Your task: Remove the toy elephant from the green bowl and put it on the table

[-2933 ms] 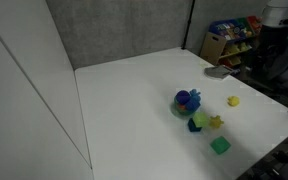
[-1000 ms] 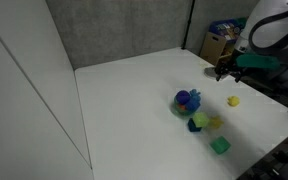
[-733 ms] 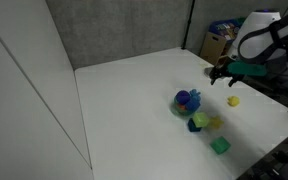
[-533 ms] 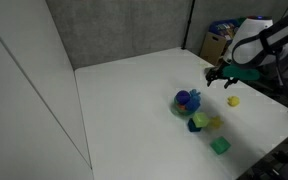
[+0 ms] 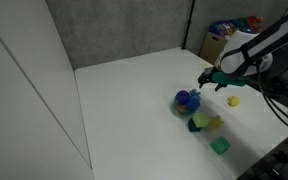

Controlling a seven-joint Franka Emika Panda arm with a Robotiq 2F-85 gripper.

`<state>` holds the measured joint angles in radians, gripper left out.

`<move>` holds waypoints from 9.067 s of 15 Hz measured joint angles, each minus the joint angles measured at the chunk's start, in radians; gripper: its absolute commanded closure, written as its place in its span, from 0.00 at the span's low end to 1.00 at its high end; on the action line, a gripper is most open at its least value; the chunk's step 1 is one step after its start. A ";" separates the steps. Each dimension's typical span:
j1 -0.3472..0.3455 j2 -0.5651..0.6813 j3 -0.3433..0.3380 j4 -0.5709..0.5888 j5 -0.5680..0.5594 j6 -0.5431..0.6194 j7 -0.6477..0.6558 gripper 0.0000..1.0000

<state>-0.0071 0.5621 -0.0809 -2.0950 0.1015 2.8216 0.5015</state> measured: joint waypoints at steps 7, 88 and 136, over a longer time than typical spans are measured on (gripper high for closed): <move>0.018 0.079 0.001 0.051 0.056 0.067 0.000 0.00; 0.166 0.060 -0.050 0.048 0.149 0.229 -0.017 0.93; -0.150 0.068 -0.107 -0.145 -0.003 -0.409 -0.280 0.04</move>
<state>-0.1567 0.6297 -0.1879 -2.2401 0.0988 2.4128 0.2218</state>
